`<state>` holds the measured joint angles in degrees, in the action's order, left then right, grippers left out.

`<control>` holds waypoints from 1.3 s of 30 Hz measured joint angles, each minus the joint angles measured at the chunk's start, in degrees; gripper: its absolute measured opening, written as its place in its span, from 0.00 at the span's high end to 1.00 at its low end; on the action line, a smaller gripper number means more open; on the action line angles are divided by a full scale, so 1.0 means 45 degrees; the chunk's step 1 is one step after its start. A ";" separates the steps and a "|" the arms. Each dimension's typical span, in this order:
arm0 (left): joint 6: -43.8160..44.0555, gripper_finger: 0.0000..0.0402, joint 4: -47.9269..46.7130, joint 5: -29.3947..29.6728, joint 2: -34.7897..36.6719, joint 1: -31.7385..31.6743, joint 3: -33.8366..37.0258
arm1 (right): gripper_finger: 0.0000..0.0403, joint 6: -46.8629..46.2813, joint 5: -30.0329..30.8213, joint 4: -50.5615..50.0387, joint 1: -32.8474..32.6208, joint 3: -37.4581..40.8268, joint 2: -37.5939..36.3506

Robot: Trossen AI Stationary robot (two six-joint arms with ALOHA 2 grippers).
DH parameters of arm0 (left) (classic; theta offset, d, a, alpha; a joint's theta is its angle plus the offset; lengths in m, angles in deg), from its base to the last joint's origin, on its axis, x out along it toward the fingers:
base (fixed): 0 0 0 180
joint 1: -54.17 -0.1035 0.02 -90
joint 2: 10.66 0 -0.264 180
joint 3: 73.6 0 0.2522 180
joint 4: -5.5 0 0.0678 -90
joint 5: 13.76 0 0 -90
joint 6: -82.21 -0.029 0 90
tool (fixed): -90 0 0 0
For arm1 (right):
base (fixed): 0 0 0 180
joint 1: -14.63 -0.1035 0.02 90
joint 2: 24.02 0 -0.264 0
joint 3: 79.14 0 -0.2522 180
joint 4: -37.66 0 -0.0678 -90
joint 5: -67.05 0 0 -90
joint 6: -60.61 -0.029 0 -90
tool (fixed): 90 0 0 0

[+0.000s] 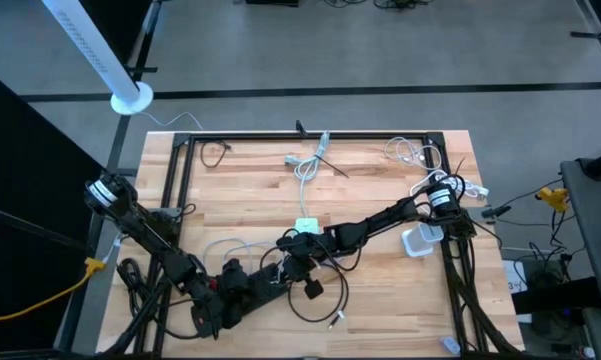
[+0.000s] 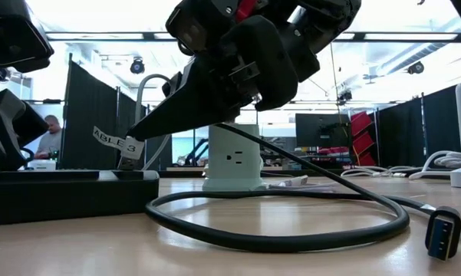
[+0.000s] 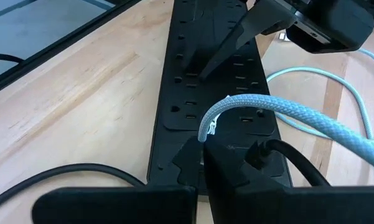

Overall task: Insert USB
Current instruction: Insert the light blue charger cable into the black outlet extension

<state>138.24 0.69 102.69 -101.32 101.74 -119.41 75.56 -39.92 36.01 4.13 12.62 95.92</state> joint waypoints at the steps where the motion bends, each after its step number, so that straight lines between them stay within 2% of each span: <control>1: 0.0000 0.84 0.0005 0.0000 0.0000 0.0000 0.0000 | 1.00 0.0008 -0.0020 -0.0001 -0.0002 0.0000 -0.0001; 15: 0.0000 0.84 0.0001 -0.0031 0.0000 0.0000 -0.0001 | 1.00 -0.0196 -0.0175 -0.0042 -0.0024 -0.0063 -0.0027; 31: 0.0039 0.84 0.0008 -0.0024 -0.0005 0.0005 -0.0002 | 1.00 -0.0213 -0.0234 0.0796 0.0120 -0.0163 0.0765; 39: 0.0468 0.84 0.0063 -0.0340 0.0149 0.0005 0.0008 | 1.00 -0.1032 -0.0061 0.0816 0.0083 -0.0248 0.0934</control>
<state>140.34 0.98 101.15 -100.65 101.76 -119.37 70.92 -40.19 39.69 4.50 11.50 100.13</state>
